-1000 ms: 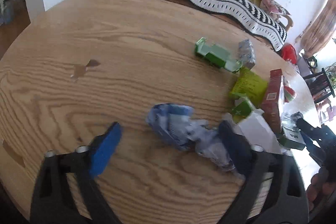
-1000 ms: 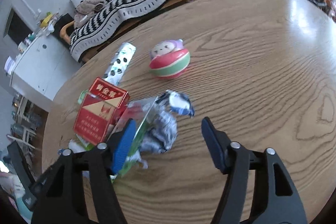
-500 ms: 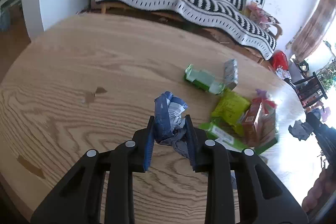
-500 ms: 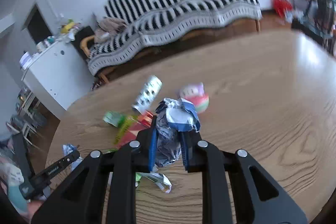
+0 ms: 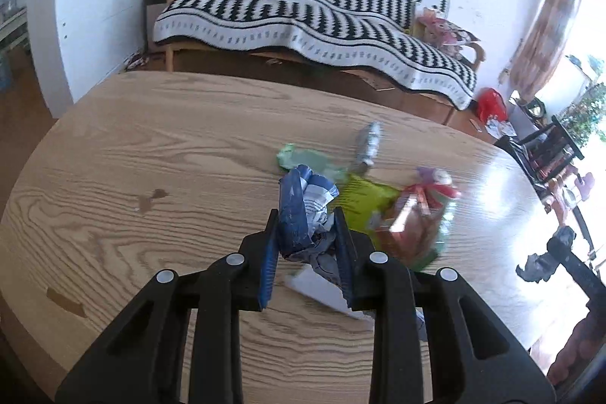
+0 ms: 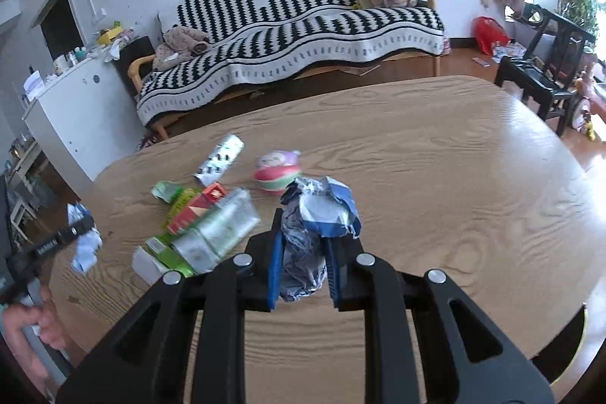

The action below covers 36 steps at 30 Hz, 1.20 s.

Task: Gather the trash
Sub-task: 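Grasp the crumpled blue-white wrapper with right tool while left tool grasps blue cloth, then carry both wrappers over the black bin and open both tools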

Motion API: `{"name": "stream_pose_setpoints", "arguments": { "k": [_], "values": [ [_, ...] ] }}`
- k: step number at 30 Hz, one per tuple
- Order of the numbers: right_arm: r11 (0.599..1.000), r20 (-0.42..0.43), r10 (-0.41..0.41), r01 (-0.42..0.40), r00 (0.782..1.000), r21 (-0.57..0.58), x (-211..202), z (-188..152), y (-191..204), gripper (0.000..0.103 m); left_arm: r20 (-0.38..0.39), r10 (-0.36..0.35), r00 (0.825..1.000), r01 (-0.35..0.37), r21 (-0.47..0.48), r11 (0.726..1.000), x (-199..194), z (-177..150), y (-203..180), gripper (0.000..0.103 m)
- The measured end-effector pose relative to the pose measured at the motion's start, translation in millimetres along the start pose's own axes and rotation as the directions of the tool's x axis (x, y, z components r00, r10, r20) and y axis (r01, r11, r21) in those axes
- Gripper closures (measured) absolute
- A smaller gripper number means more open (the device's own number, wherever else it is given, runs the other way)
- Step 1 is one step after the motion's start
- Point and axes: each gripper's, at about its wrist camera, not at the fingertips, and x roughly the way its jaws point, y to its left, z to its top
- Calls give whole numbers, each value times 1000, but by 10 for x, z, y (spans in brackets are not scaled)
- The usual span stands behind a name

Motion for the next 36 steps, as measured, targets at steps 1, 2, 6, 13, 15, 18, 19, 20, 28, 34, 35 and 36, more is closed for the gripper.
{"name": "stream_pose_setpoints", "arguments": {
  "k": [1, 2, 6, 13, 15, 18, 19, 20, 28, 34, 35, 36],
  "values": [
    [1000, 0, -13, 13, 1000, 1, -55, -19, -88, 84, 1, -11, 1000, 11, 12, 1000, -9, -8, -109, 76],
    [1000, 1, -24, 24, 1000, 4, -109, -35, -177, 84, 1, -19, 1000, 19, 22, 1000, -9, -19, -185, 76],
    [998, -1, -63, 63, 998, 21, -280, -108, -513, 84, -7, -71, 997, 72, 78, 994, 6, -104, -641, 76],
    [986, -10, -143, 143, 990, 81, -603, -270, -1257, 84, -49, -156, 987, 162, 178, 971, 63, -381, -1414, 76],
    [982, -10, -160, 160, 987, 100, -701, -318, -1449, 84, -61, -174, 983, 183, 211, 960, 76, -481, -1637, 76],
    [977, -14, -176, 177, 984, 122, -807, -380, -1678, 84, -80, -205, 976, 219, 251, 943, 75, -611, -1914, 76],
    [975, -15, -181, 181, 983, 127, -831, -398, -1731, 84, -86, -212, 973, 228, 263, 938, 72, -644, -1991, 76],
    [974, -15, -185, 186, 983, 132, -857, -420, -1783, 84, -94, -225, 970, 242, 277, 930, 65, -701, -2101, 76],
    [959, -8, -221, 219, 975, 182, -1125, -554, -2185, 84, -158, -283, 946, 323, 366, 873, 53, -1080, -2712, 76],
    [938, -13, -257, 253, 966, 237, -1324, -689, -2565, 84, -216, -320, 922, 383, 412, 827, 82, -1392, -3193, 76],
    [932, -19, -264, 260, 964, 251, -1354, -727, -2659, 84, -231, -327, 916, 397, 426, 813, 88, -1484, -3319, 76],
    [928, -23, -269, 265, 963, 260, -1372, -756, -2729, 84, -250, -338, 908, 417, 443, 793, 91, -1593, -3460, 76]
  ]
}}
